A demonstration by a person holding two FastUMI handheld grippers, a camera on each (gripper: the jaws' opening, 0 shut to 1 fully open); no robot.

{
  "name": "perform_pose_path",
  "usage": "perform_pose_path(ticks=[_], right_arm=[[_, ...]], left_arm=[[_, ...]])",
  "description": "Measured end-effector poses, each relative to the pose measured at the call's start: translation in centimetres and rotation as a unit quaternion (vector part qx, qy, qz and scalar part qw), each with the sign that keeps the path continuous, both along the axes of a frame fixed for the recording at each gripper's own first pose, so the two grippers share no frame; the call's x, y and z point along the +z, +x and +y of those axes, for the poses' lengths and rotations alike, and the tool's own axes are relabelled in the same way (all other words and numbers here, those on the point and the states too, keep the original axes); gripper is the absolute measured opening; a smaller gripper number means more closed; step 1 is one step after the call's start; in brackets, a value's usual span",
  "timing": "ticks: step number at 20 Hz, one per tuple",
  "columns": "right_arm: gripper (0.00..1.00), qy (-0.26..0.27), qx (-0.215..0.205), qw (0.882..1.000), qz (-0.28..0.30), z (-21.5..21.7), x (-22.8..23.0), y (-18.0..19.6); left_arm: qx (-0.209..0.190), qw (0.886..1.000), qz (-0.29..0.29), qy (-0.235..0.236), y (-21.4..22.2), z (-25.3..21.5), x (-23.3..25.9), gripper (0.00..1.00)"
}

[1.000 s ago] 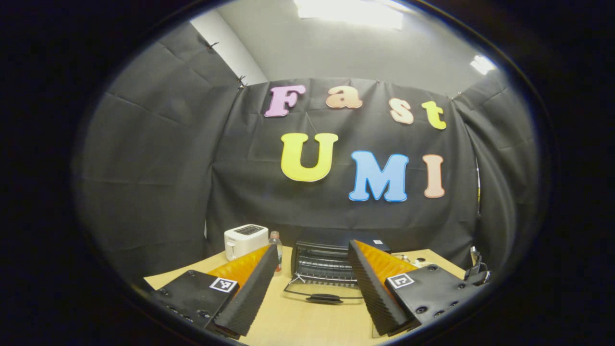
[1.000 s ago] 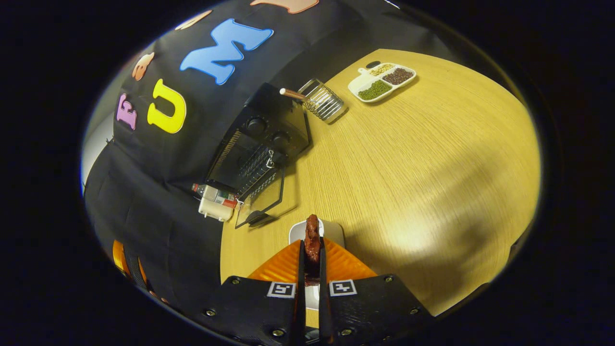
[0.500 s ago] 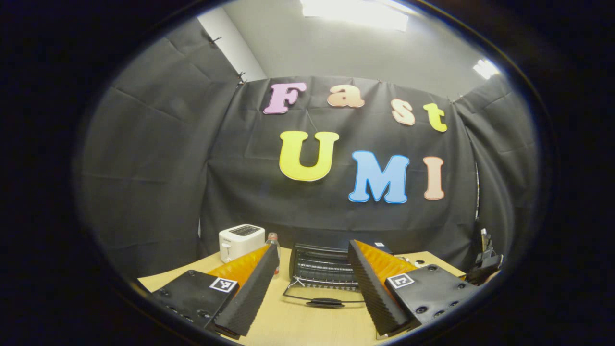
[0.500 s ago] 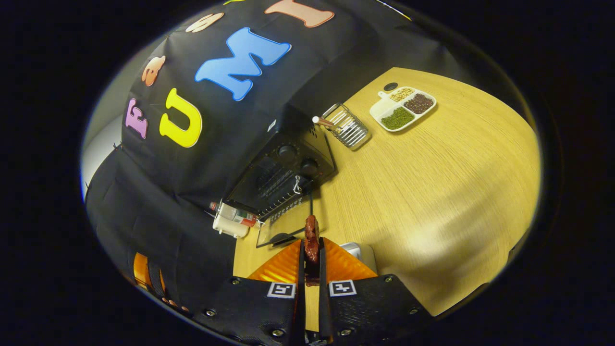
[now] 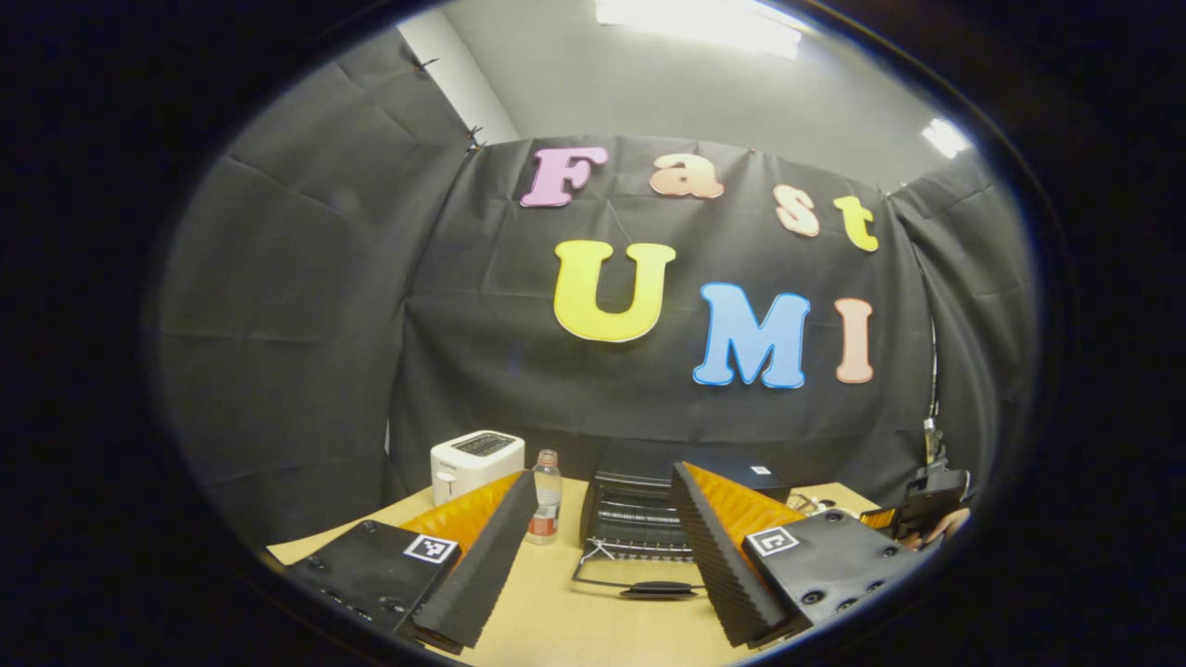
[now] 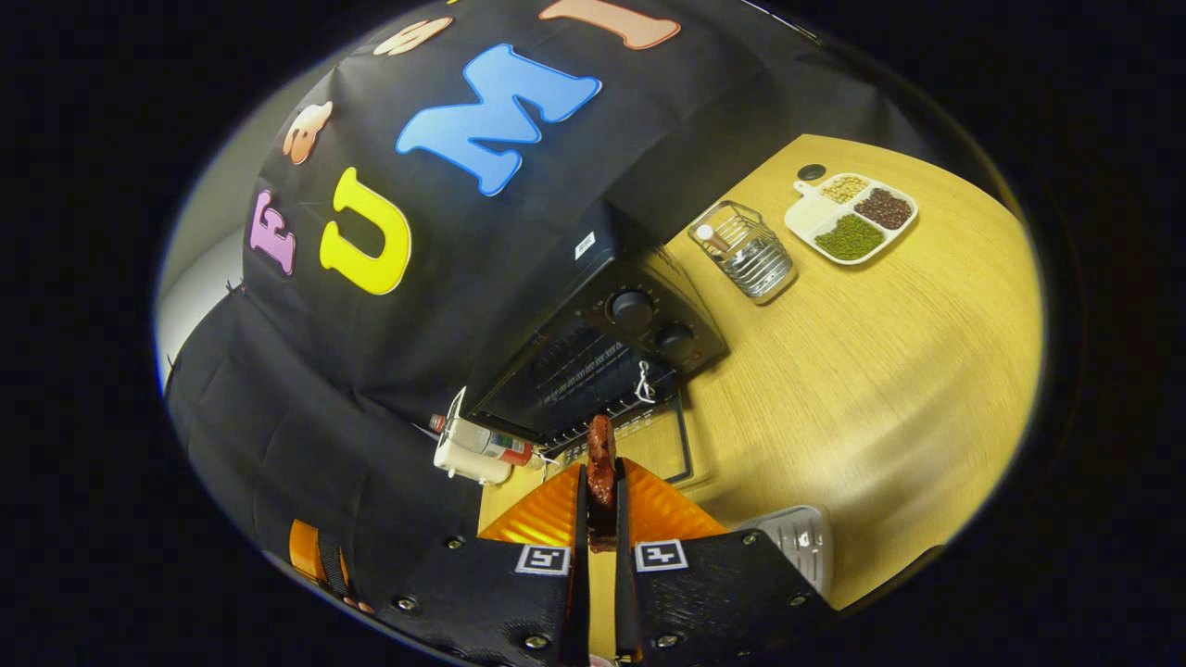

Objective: Open the electric oven with the left hand, put the food in, and close the electric oven.

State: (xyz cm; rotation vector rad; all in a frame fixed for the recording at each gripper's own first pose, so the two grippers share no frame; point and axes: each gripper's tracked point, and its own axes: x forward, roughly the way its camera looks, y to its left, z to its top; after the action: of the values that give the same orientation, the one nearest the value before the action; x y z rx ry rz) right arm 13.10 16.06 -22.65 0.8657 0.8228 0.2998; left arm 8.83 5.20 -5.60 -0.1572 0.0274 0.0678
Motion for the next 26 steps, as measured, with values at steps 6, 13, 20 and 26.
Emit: perform_pose_path(ticks=[6, 13, 20, 26], right_arm=[[0.11, 0.012, -0.001, 1.0, -0.011, 5.0, -0.4, 3.3], [0.11, 0.028, -0.027, 0.999, -0.003, 9.1, -2.2, 7.5], [0.11, 0.055, -0.07, 0.996, -0.007, 11.2, -3.3, 11.9], [0.11, 0.055, -0.097, 0.994, -0.019, 12.5, -4.5, 15.3]], left_arm=[[0.016, 1.0, 0.006, 0.003, 1.4, 4.4, -1.0, 1.0], [0.024, 1.0, 0.018, 0.006, 3.5, 8.9, -2.5, 0.98], [0.028, 0.999, 0.033, 0.009, 5.3, 12.0, -3.8, 1.0], [0.03, 0.998, 0.047, 0.012, 6.4, 13.5, -5.0, 1.0]])
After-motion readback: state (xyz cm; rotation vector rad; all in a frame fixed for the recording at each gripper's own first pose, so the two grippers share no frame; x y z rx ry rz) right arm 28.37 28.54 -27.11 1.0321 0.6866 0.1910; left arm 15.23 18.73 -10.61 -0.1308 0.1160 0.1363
